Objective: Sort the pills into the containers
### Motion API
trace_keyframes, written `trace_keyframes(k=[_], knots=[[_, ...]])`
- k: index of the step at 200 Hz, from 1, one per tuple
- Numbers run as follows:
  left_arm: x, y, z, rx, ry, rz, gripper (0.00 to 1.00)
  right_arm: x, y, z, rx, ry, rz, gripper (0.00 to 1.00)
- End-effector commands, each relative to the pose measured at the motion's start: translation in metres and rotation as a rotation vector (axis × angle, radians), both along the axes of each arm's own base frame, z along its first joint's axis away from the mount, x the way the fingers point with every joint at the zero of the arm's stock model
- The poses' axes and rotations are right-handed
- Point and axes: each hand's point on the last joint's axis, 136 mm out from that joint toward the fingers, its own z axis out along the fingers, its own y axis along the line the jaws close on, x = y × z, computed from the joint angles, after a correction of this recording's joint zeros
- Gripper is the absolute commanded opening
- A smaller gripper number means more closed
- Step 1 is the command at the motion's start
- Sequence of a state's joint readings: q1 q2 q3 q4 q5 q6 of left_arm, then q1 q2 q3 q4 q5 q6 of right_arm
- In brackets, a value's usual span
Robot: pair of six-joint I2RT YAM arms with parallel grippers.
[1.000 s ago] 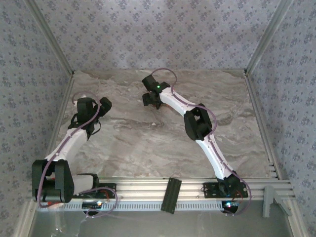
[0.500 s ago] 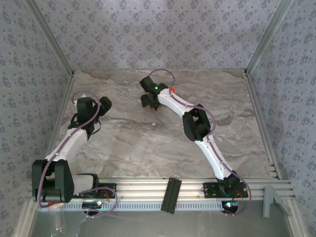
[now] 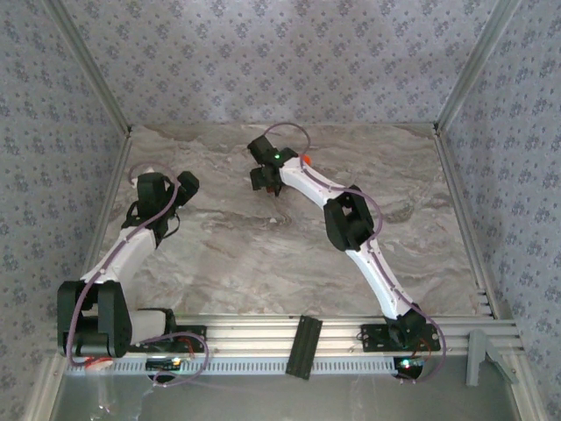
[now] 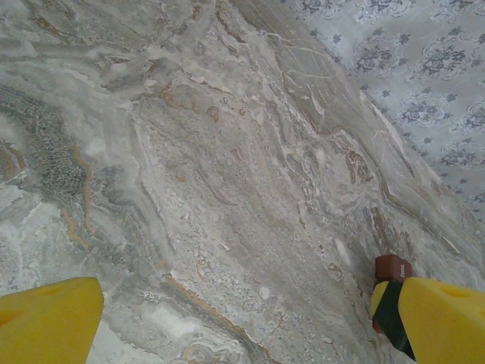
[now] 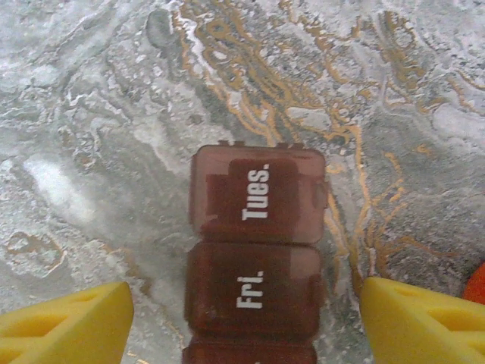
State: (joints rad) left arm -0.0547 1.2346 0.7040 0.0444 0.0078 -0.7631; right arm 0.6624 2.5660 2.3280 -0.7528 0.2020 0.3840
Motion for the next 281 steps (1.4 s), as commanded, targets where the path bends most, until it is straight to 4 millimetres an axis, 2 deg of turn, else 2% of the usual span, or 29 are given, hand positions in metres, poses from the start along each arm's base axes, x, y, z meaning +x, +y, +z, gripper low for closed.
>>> trace_keyframes(k=[1,72,158,213,255,281], knots=[[0.002,-0.003,0.000,-0.019,-0.008,-0.004,1.00,0.002,0.000,0.000,0.013,0.010,-0.010,0.77],[0.004,-0.005,-0.002,-0.029,-0.007,-0.004,1.00,0.005,0.004,-0.007,0.029,0.016,0.005,0.68],[0.004,-0.005,0.001,-0.037,-0.012,-0.005,1.00,-0.001,0.005,-0.022,0.002,0.041,0.025,0.62],[0.004,-0.005,-0.001,-0.036,-0.007,-0.005,1.00,-0.002,0.006,-0.023,0.000,0.043,0.030,0.57],[0.005,-0.006,0.000,-0.042,-0.008,-0.004,1.00,-0.007,0.013,-0.019,-0.004,0.041,0.057,0.46],[0.005,-0.006,0.002,-0.044,-0.006,-0.005,1.00,-0.013,0.016,-0.008,-0.010,0.034,0.088,0.34]])
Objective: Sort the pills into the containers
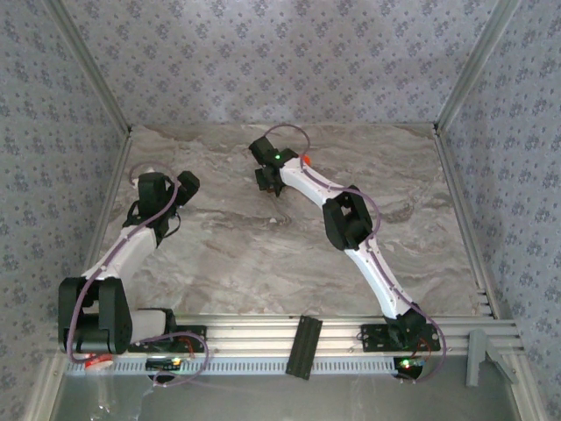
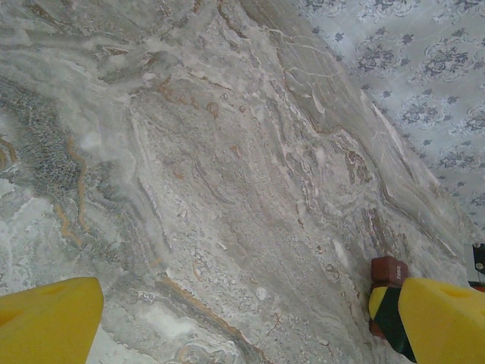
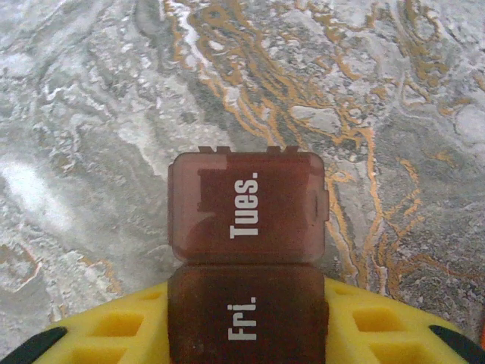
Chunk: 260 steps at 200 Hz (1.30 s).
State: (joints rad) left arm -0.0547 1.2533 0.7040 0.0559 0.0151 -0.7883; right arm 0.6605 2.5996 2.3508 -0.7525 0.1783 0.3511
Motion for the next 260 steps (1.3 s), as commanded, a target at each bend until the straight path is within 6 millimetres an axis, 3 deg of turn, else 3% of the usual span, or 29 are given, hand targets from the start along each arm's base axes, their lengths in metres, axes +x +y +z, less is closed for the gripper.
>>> trace_keyframes(k=[1,44,90,153,210,260], knots=[[0.003,-0.005,0.007,-0.020,-0.016,-0.012,1.00,-0.013,0.012,0.005,-0.004,0.017,0.051,0.34],[-0.001,-0.007,0.006,-0.050,0.005,-0.010,1.00,-0.026,0.019,0.032,0.037,-0.009,0.079,0.30],[-0.013,-0.009,0.004,-0.083,0.024,-0.001,1.00,-0.061,0.025,0.049,0.071,-0.019,0.125,0.28],[-0.029,-0.013,0.005,-0.097,0.049,-0.014,1.00,-0.108,0.021,0.047,0.157,0.001,0.145,0.27],[-0.039,-0.041,0.011,-0.109,0.072,-0.111,1.00,-0.144,-0.001,0.055,0.169,0.015,0.202,0.27],[-0.048,-0.066,0.024,-0.136,0.087,-0.208,1.00,-0.181,-0.017,0.091,0.261,-0.019,0.371,0.27]])
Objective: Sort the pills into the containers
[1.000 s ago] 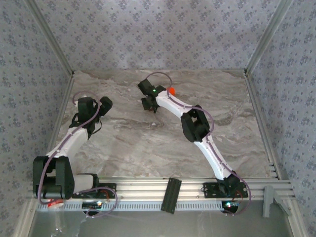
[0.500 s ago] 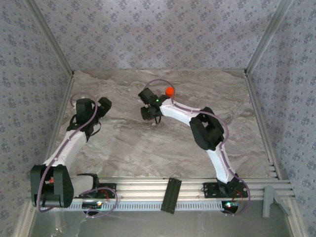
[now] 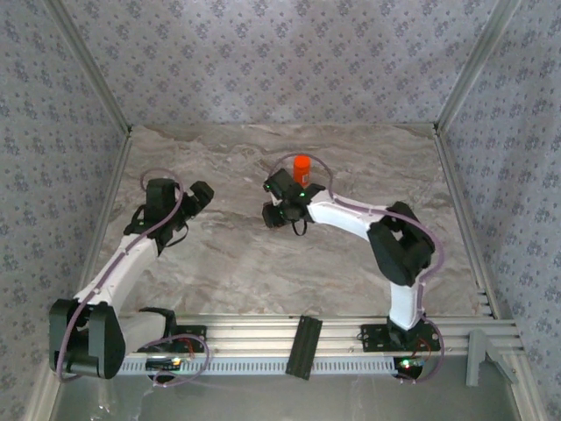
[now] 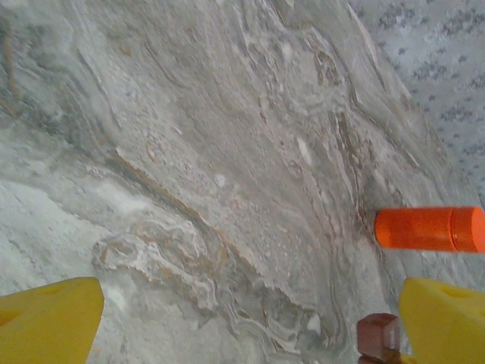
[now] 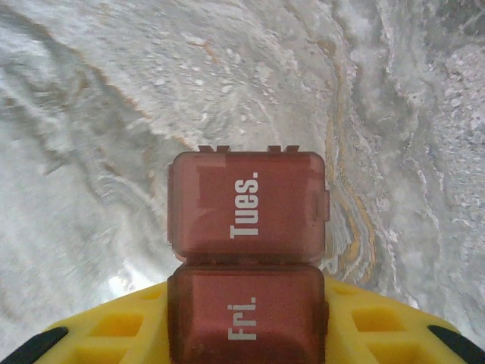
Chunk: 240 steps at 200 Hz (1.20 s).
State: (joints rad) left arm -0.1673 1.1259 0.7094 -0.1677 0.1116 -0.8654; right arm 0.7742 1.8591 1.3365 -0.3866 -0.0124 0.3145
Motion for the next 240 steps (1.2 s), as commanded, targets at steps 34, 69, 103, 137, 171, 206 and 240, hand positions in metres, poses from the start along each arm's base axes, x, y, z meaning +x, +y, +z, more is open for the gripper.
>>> trace_keyframes(k=[34,69,103,137,171,206,240], knots=[[-0.012,-0.028,0.029,-0.081,-0.001,-0.133,1.00,-0.050,0.001,0.058,0.258,-0.041,0.292,0.27],[-0.018,-0.047,0.042,-0.171,-0.003,-0.215,1.00,-0.067,-0.005,0.075,0.328,-0.027,0.360,0.27],[-0.023,-0.050,0.057,-0.190,-0.041,-0.243,1.00,-0.081,-0.001,0.087,0.393,0.003,0.417,0.27],[-0.027,-0.041,0.061,-0.148,-0.055,-0.211,1.00,-0.076,-0.006,0.051,0.255,0.036,0.355,0.29],[-0.028,-0.036,0.055,-0.128,-0.048,-0.185,1.00,-0.080,-0.001,0.000,0.050,0.029,0.327,0.28],[-0.027,-0.033,0.050,-0.127,-0.036,-0.165,1.00,-0.096,0.013,-0.031,-0.051,-0.011,0.375,0.28],[-0.026,-0.032,0.049,-0.127,-0.037,-0.155,1.00,-0.101,0.014,-0.053,-0.088,-0.021,0.373,0.28]])
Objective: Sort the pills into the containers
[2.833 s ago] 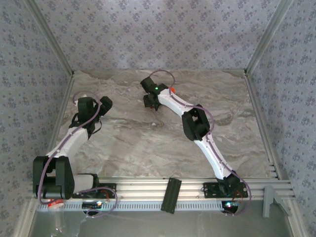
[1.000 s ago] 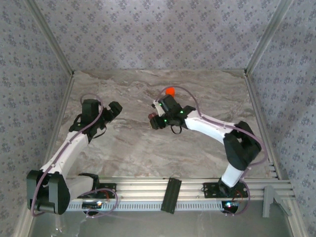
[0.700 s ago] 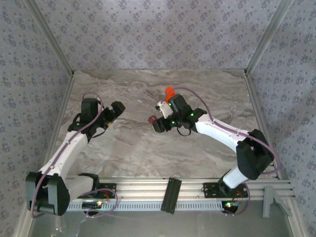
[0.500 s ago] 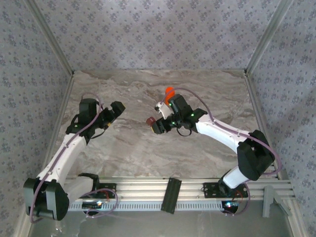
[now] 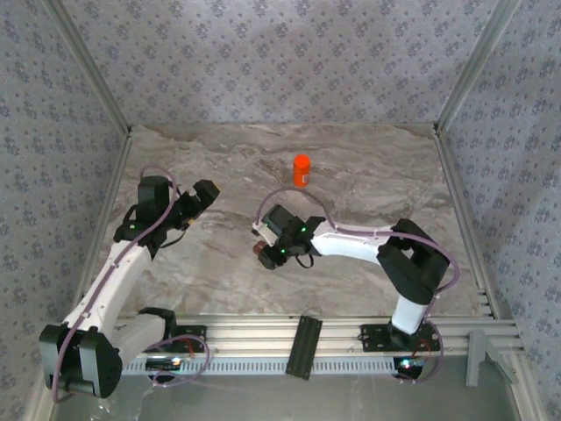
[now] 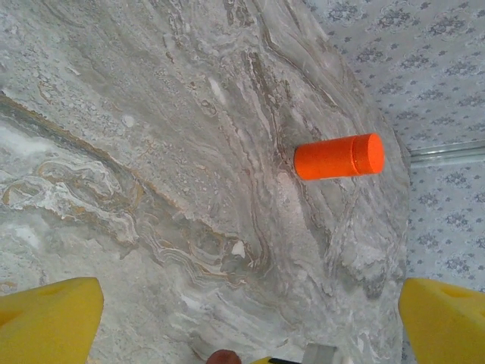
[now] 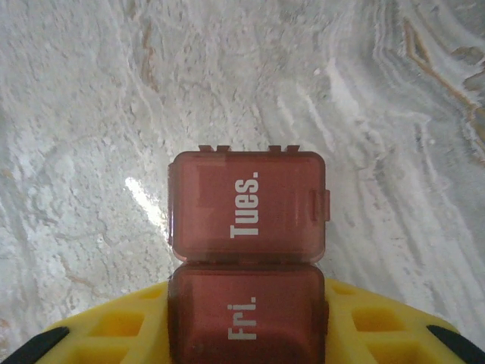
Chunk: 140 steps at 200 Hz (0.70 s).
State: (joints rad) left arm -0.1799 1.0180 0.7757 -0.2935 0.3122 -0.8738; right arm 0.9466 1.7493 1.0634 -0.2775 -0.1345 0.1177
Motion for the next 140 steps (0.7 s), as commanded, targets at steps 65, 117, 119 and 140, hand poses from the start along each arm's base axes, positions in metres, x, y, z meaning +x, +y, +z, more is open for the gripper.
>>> trace_keyframes(k=[65,117,119,140], knots=[[0.001,0.003,0.002,-0.005,-0.006,0.033,1.00,0.004,-0.008,-0.033,-0.051,-0.033,-0.036,0.40],[0.001,0.003,0.002,-0.011,-0.007,0.037,1.00,-0.001,-0.016,-0.018,-0.028,0.004,-0.052,0.73],[0.001,0.003,0.002,-0.011,-0.007,0.036,1.00,-0.001,-0.017,-0.017,-0.021,0.009,-0.055,0.74],[0.001,0.003,0.005,-0.010,-0.015,0.035,1.00,0.001,-0.025,0.002,0.055,0.057,-0.096,0.84]])
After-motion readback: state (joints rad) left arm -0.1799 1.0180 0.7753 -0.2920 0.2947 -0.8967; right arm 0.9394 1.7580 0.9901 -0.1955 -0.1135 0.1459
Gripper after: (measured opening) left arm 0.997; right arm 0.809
